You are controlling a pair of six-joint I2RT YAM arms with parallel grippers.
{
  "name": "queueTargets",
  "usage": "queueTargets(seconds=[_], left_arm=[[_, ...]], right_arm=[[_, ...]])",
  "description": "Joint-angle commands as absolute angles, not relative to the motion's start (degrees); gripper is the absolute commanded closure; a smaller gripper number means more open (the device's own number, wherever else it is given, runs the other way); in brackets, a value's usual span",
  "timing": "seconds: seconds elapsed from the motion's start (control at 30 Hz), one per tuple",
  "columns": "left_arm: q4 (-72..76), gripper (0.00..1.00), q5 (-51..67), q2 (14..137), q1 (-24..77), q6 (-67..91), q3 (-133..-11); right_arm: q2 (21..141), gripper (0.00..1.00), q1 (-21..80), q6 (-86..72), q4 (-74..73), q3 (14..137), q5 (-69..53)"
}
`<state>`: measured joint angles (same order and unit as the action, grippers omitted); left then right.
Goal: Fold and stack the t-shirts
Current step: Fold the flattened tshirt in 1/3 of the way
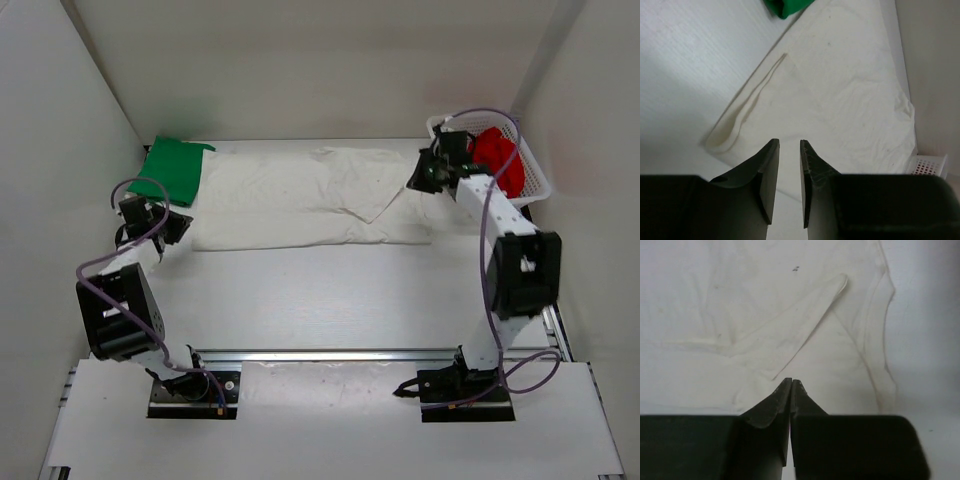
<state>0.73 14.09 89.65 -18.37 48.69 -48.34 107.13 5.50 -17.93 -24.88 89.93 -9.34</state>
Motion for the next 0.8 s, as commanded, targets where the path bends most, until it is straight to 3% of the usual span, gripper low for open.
queueTargets(seconds=[0.0, 0.07, 0.1, 0.27, 0.33, 0.53, 0.67, 0.73, 0.77], left_arm=[[0.2, 0.66, 12.9, 85.0, -18.9, 46.6, -42.0], [0.0, 0.67, 14.0, 85.4, -19.2, 46.6, -39.9], [0.4, 0.62, 14.7, 85.1, -19.7, 46.8, -38.4], [1.1, 0.46, 15.3, 88.4, -19.9, 47.4, -38.4], [1.3, 0.43, 14.7, 90.1, -19.1, 47.6, -39.2], [3.9, 0.48, 15.1, 94.8, -17.7, 49.0, -40.8], [4.9, 0.63, 14.9, 97.5, -16.6, 49.7, -42.6], [5.0, 0.73, 14.3, 98.3, -15.9, 50.0, -43.1], [5.4, 0.80, 14.3, 98.7, -15.6, 49.9, -43.9]], right_arm=[[90.5, 1.00, 4.2, -22.0, -14.3, 71.8, -9.9], [85.4, 1.00, 1.9, -24.9, -7.9, 60.7, -12.6], [82.9, 0.97, 0.1, -26.1, -5.9, 54.2, -13.5], [81.4, 0.56, -4.7, -27.4, 1.6, 41.6, -17.2], [83.6, 0.50, -4.9, -27.9, 2.7, 41.3, -17.0], [90.0, 0.49, -4.5, -30.4, 6.6, 42.5, -15.2], [94.3, 0.49, -4.7, -32.0, 7.4, 46.3, -13.1], [96.9, 0.57, -4.6, -32.3, 6.5, 48.4, -11.9], [98.2, 0.72, -4.2, -32.5, 6.0, 49.9, -11.6]])
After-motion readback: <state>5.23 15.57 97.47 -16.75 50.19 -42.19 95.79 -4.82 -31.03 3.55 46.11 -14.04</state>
